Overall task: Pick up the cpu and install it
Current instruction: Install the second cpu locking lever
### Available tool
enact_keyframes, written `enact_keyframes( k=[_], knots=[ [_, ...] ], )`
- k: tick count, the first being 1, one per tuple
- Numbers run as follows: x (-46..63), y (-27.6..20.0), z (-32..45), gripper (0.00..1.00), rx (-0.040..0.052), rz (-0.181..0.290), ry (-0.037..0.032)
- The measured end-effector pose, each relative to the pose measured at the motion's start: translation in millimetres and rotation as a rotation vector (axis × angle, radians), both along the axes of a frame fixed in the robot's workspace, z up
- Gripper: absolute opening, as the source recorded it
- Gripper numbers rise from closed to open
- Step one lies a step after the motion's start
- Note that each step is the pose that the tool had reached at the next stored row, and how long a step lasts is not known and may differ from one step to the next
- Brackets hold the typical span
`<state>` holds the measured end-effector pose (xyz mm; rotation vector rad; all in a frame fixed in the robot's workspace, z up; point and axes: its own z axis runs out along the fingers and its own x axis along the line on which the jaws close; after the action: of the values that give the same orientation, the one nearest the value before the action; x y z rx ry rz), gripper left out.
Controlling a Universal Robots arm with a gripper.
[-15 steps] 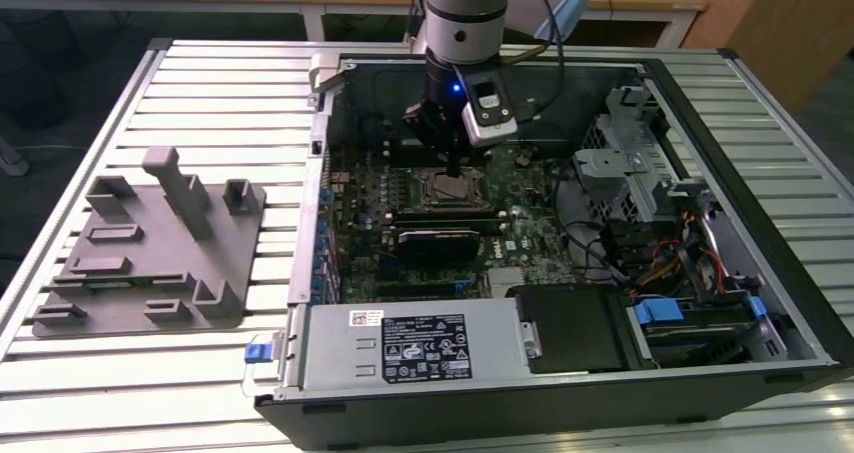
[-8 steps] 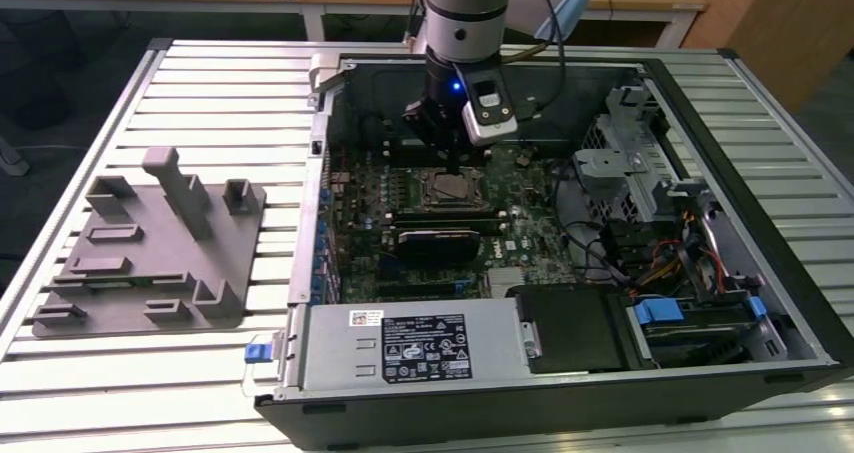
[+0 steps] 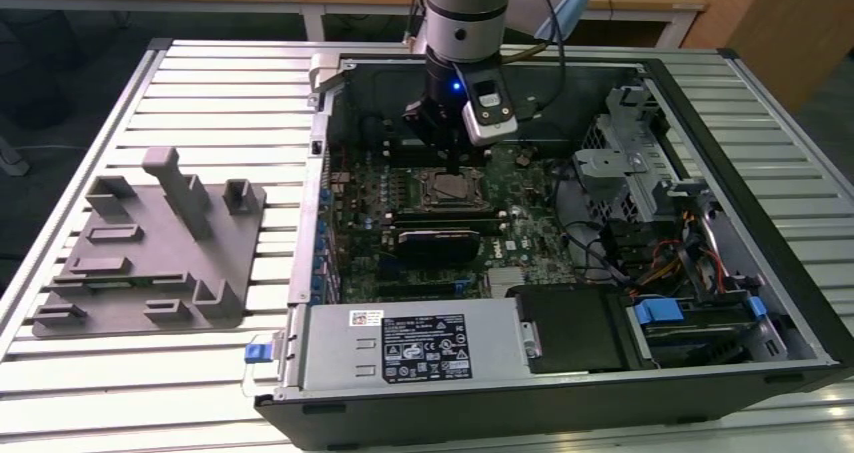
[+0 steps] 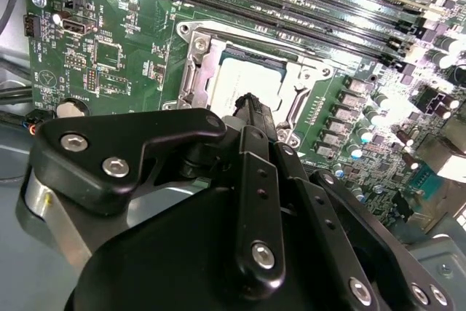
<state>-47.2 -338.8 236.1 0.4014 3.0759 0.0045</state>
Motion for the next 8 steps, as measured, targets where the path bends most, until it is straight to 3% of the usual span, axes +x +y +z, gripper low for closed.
enact_keyframes(
  k=[4,8],
  knots=[
    [0.0,-2.6,-0.1,0.11,0.0001,0.000,0.0000],
    [0.0,-8.3,-0.1,0.11,0.0001,0.000,-0.0001]
  ],
)
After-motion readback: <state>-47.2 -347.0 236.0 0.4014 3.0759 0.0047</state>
